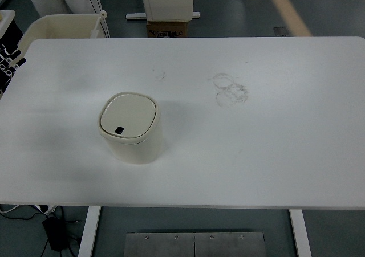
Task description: Open trash bin
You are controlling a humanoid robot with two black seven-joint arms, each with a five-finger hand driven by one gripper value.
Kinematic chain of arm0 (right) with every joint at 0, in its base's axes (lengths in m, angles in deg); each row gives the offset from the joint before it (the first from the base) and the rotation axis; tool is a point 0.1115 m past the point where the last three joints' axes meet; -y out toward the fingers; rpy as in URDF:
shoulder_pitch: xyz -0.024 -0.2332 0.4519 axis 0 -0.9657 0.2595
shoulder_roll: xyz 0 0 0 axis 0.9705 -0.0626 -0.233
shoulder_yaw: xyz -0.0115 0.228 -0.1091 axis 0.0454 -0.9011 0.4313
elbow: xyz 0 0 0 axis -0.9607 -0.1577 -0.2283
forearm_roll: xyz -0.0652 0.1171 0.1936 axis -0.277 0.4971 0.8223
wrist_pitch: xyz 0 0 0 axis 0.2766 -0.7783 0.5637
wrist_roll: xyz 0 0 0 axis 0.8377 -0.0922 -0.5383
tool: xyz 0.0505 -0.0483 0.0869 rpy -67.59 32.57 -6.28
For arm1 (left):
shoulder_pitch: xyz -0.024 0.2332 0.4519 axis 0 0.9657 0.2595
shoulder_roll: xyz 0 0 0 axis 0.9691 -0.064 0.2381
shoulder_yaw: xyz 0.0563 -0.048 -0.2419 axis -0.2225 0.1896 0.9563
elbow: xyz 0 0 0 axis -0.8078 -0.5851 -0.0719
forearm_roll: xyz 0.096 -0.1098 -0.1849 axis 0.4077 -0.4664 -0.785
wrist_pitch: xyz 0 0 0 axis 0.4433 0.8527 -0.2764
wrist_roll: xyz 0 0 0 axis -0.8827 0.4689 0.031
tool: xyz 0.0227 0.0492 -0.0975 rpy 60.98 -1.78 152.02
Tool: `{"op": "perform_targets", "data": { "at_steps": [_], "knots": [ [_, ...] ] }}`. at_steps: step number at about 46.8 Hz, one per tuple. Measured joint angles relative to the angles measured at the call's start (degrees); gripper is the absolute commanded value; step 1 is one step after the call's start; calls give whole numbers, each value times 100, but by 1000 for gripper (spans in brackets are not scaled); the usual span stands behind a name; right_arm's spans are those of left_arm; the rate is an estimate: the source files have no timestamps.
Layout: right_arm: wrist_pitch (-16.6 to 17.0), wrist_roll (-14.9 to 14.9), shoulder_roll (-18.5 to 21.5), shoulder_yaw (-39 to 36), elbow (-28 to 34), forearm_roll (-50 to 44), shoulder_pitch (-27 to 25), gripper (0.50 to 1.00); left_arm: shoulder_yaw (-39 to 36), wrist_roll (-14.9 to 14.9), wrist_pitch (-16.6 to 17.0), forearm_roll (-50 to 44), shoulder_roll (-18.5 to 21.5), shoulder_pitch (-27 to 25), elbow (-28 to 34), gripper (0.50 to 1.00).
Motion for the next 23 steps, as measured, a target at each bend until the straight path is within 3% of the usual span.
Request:
{"op": "perform_targets", "data": {
  "at_steps": [23],
  "knots": [
    [0,0,0,0,0,0,-1,991,-14,6,-45,1,-46,49,8,1000]
  ]
}}
